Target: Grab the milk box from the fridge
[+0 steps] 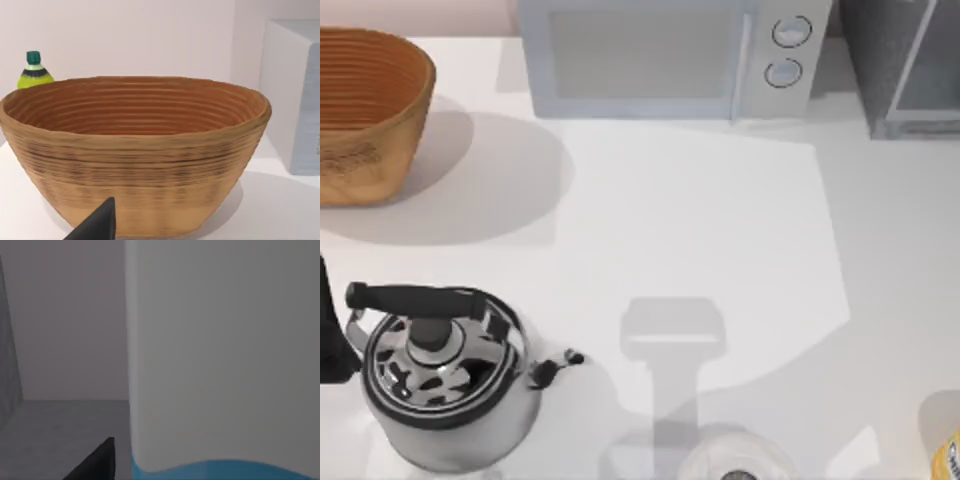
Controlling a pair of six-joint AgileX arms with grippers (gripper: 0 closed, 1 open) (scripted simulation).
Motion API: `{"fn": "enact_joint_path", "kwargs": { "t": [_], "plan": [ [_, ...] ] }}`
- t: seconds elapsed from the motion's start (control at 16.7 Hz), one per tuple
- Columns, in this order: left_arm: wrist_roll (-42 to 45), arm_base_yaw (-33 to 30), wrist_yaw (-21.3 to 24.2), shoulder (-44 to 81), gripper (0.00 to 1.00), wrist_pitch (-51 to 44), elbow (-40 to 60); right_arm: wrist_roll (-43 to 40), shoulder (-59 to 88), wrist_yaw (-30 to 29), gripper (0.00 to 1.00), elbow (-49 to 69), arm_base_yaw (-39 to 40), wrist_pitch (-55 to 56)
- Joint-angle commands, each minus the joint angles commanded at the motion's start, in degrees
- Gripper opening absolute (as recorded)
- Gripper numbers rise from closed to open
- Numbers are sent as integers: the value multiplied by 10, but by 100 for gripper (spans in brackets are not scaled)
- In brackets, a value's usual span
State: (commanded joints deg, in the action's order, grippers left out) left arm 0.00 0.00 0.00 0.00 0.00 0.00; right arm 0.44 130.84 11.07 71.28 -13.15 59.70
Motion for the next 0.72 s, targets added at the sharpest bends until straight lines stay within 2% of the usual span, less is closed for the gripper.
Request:
{"fn": "enact_joint_path", "kwargs": {
  "t": [0.24,0.72],
  "plan": [
    [0,0,0,0,100,0,0,0,2,-1,100,3,1,-2],
    [0,0,0,0,100,0,0,0,2,-1,40,3,1,-2]
  ]
}}
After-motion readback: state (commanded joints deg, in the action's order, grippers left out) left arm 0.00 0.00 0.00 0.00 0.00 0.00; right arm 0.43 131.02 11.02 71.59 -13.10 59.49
